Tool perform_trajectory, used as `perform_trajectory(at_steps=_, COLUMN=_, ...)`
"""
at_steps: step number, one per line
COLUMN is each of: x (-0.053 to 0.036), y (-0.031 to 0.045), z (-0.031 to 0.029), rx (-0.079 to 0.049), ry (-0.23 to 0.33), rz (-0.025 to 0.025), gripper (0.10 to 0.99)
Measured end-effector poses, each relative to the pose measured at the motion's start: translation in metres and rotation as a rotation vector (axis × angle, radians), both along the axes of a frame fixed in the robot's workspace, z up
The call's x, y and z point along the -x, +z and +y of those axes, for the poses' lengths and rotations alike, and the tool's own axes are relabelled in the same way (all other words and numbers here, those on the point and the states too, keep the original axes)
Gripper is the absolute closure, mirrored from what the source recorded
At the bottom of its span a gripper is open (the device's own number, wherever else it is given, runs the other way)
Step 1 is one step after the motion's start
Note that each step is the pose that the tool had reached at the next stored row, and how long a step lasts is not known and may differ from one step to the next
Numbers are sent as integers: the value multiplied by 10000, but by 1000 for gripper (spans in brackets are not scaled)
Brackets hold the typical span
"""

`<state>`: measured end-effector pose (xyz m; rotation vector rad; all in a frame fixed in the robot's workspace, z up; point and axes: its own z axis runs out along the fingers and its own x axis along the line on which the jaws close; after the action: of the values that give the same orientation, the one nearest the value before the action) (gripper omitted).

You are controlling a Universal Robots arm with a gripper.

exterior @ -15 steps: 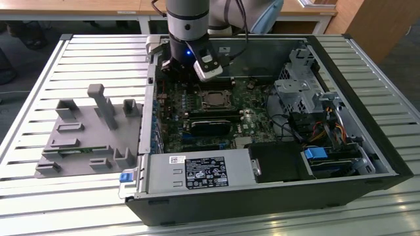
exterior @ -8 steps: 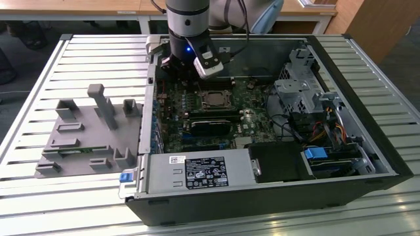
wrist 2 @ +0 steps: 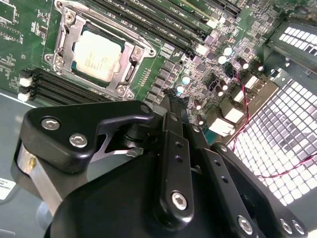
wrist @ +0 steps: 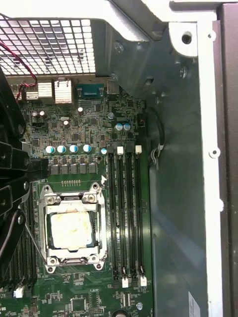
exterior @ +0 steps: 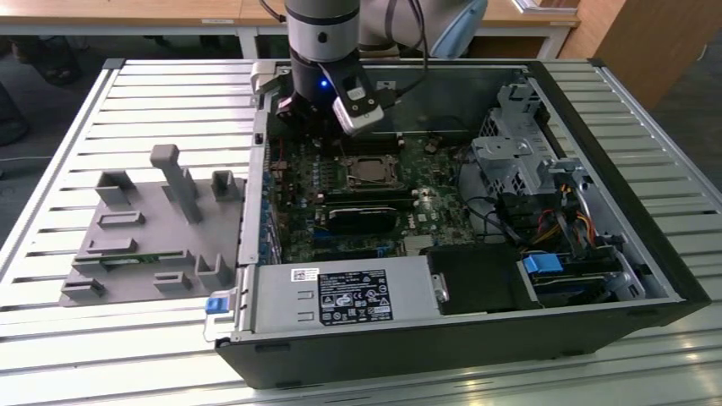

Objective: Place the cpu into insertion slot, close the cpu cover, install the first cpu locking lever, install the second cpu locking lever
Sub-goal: 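Install the first cpu locking lever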

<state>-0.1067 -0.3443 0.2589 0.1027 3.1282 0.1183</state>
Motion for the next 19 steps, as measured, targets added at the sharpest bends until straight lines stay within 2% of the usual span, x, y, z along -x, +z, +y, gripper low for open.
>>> perform_trajectory(at_steps=9, x=0, y=-13, z=52, rx=0, ry=0, rz=-1, gripper=980)
perform_trajectory(at_steps=14, x=0, y=-47, z=55, rx=0, ry=0, rz=0, gripper=980)
perform_trajectory(at_steps=19, x=0, y=-56, z=108, rx=1, ry=-20, rz=0, gripper=980)
